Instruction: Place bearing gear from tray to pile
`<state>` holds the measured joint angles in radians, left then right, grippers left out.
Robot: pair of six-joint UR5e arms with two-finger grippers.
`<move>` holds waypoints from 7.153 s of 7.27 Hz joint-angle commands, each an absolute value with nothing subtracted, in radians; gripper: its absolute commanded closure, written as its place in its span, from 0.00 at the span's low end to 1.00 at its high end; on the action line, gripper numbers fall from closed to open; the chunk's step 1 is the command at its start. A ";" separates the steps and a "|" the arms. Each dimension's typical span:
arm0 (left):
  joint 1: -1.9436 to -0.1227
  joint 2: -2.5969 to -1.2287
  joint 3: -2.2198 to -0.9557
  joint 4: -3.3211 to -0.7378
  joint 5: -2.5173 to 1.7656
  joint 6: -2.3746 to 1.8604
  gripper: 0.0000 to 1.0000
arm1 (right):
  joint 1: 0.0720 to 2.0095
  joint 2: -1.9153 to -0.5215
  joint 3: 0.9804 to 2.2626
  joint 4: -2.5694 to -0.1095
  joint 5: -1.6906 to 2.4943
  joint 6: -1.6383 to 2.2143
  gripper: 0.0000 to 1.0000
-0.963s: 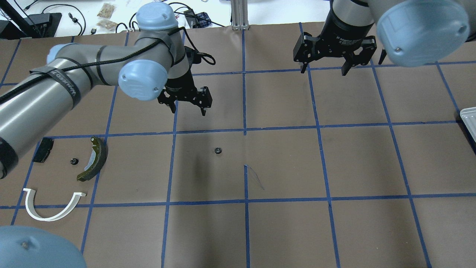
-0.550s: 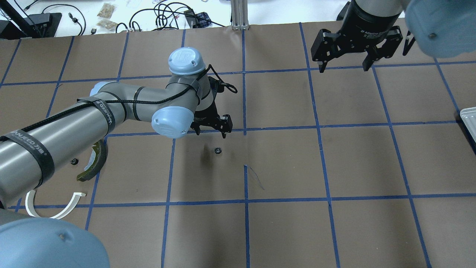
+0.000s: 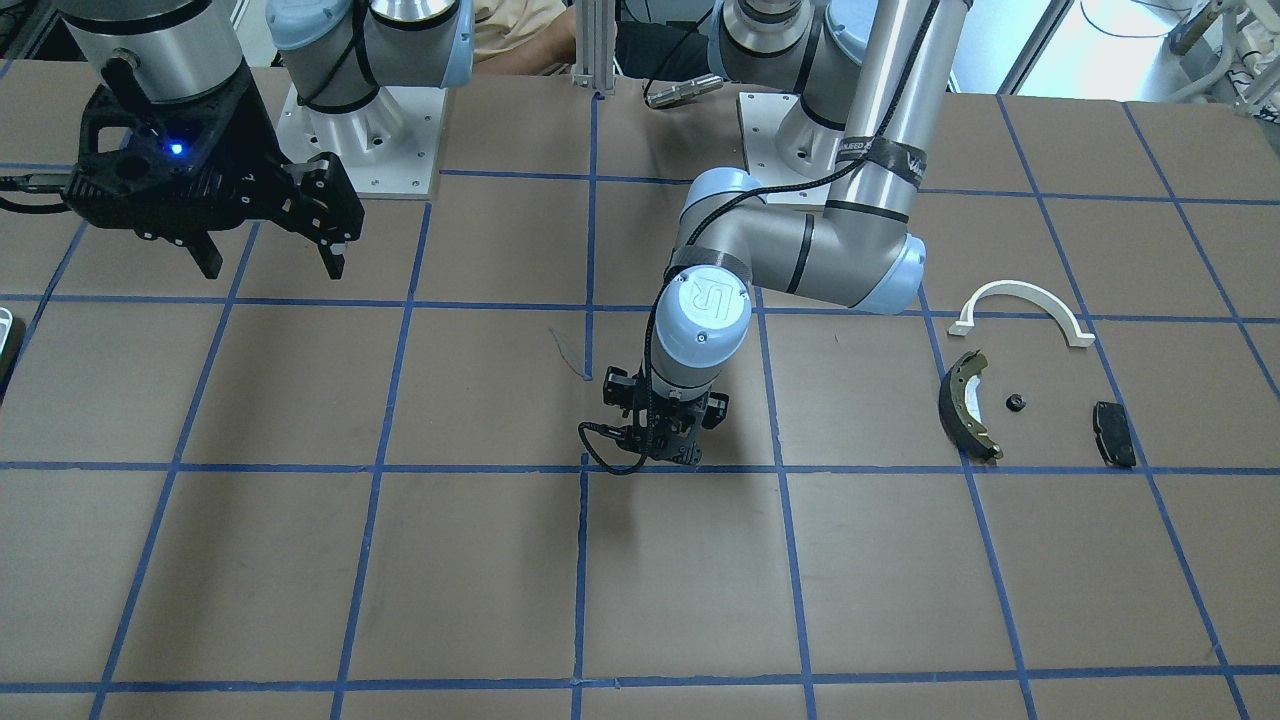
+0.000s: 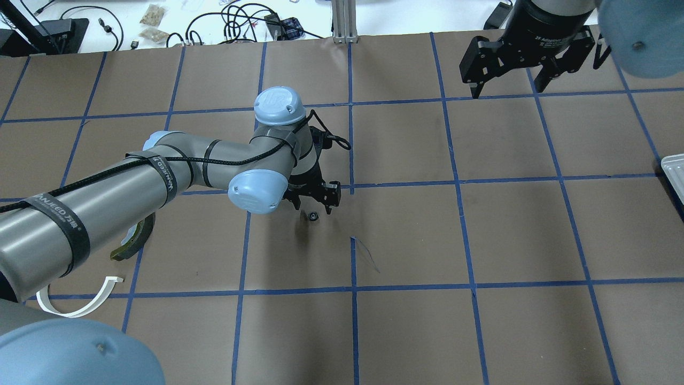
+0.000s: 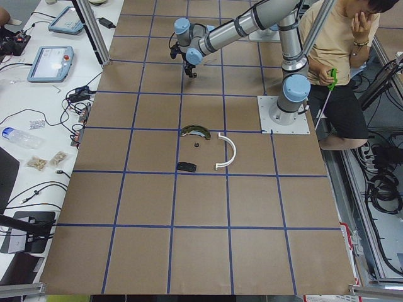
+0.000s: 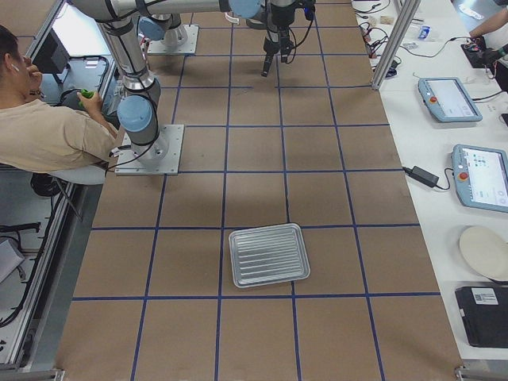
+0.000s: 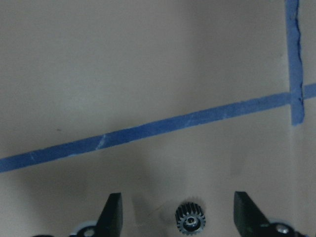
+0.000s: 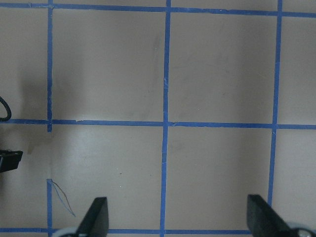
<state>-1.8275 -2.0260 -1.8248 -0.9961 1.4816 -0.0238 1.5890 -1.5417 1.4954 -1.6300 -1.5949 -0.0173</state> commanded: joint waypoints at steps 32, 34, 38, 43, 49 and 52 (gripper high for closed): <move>-0.969 -2.005 -1.744 -1.285 1.720 0.699 1.00 | 1.595 -1.543 1.494 -1.646 -1.611 -0.021 0.00; -0.966 -2.005 -1.778 -1.235 1.723 0.727 1.00 | 1.595 -1.543 1.496 -1.643 -1.611 -0.020 0.00; -0.966 -2.010 -1.779 -1.209 1.727 0.779 1.00 | 1.595 -1.543 1.502 -1.641 -1.611 -0.020 0.00; -0.959 -2.014 -1.781 -1.212 1.735 0.792 1.00 | 1.595 -1.542 1.499 -1.652 -1.609 -0.020 0.00; -0.948 -2.013 -1.812 -1.209 1.735 0.785 0.62 | 1.595 -1.543 1.508 -1.651 -1.609 -0.020 0.00; -0.948 -2.003 -1.795 -1.213 1.740 0.779 0.19 | 1.595 -1.539 1.503 -1.652 -1.608 -0.020 0.00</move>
